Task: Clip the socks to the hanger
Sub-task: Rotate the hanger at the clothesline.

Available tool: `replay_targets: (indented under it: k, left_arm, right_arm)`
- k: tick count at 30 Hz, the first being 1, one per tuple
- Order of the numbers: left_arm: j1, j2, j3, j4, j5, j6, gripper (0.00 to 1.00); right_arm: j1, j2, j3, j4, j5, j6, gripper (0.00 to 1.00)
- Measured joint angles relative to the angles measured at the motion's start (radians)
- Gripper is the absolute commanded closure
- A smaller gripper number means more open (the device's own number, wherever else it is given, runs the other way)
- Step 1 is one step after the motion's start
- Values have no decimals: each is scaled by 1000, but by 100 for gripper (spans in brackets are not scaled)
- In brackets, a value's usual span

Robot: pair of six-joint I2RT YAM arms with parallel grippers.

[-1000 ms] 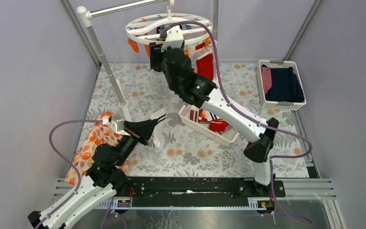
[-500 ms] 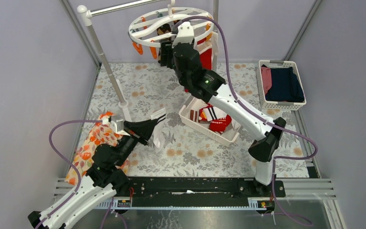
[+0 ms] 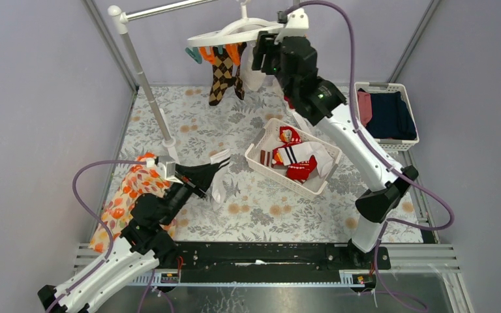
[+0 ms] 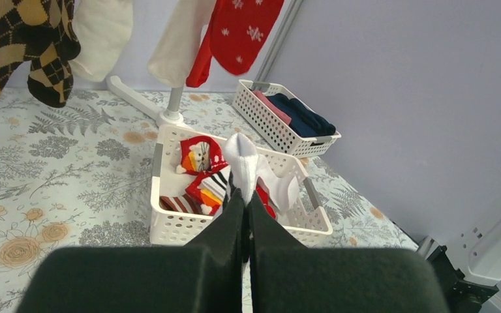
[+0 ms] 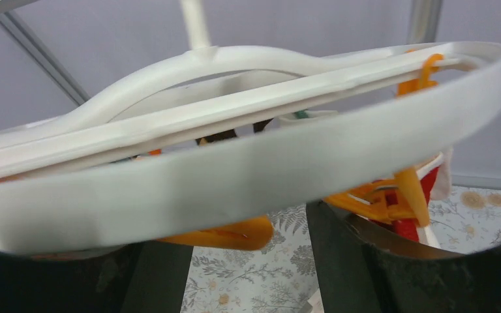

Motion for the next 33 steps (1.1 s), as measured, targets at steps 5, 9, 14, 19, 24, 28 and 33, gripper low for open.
replay_targets:
  k: [5, 9, 14, 19, 24, 28, 33]
  left_arm:
    - [0, 24, 0, 5, 14, -3, 100]
    - [0, 37, 0, 9, 20, -8, 100]
    - [0, 37, 0, 16, 21, -15, 100]
    - [0, 37, 2, 19, 23, -16, 100]
    - [0, 38, 7, 22, 32, -21, 100]
    - [0, 38, 12, 22, 38, -23, 100]
    - [0, 38, 25, 22, 42, -26, 100]
  right_arm:
    - [-80, -44, -45, -22, -118, 45, 32]
    - [-107, -50, -60, -48, -210, 78, 32]
    - [-127, -50, -61, -71, -331, 97, 29]
    - [-156, -51, -66, -94, -547, 95, 21]
    - [-158, -51, -68, -116, -630, 94, 18]
    - [-167, -56, -68, -124, -660, 96, 16]
    - [-196, -84, -110, -123, -735, 101, 10]
